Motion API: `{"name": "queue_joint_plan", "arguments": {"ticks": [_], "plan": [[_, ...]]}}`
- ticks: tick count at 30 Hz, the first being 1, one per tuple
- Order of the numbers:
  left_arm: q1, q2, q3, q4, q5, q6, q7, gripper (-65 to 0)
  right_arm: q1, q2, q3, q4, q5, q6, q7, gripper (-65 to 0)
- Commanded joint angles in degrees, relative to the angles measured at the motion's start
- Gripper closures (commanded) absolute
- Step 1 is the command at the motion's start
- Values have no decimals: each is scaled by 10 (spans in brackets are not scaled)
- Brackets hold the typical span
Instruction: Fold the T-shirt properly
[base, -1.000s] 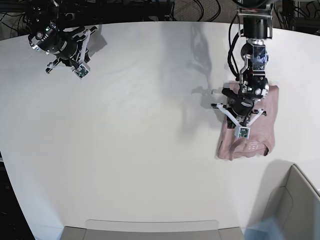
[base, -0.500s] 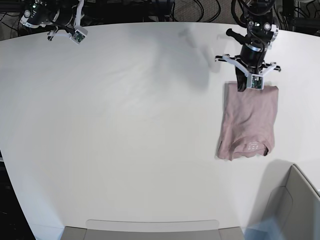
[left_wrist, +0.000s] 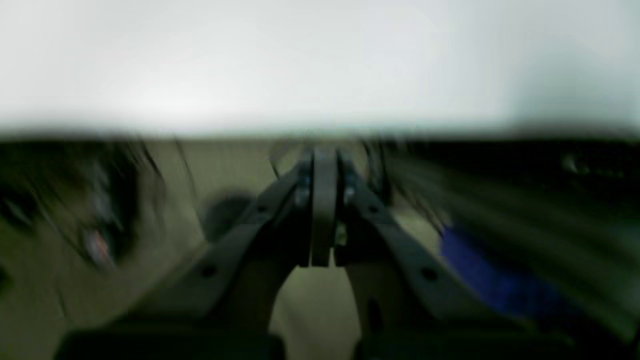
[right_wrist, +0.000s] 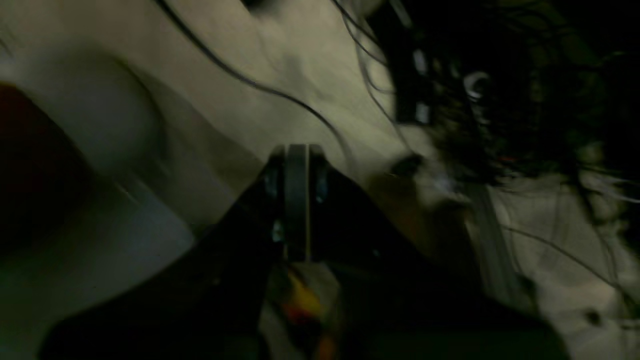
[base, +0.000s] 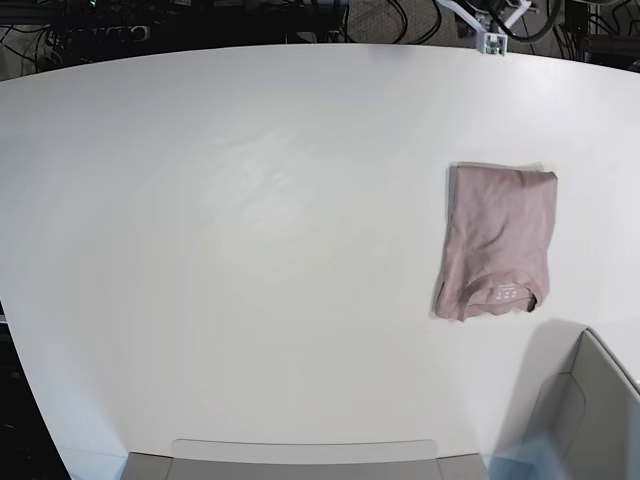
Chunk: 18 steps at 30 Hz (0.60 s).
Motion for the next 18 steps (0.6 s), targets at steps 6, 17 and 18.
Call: {"name": "queue_joint_plan", "arguments": {"ticks": [6, 17, 18], "plan": [[-79, -5, -2, -242, -2, 0, -15, 0, 145, 14, -183, -146, -91, 2, -1, -4], [-290, -6, -2, -657, -2, 0, -153, 0, 400, -10, -465, -444, -133, -2, 99, -4], [-306, -6, -1, -683, -2, 0, -163, 0, 421, -21, -480, -473, -133, -2, 105, -4]]}}
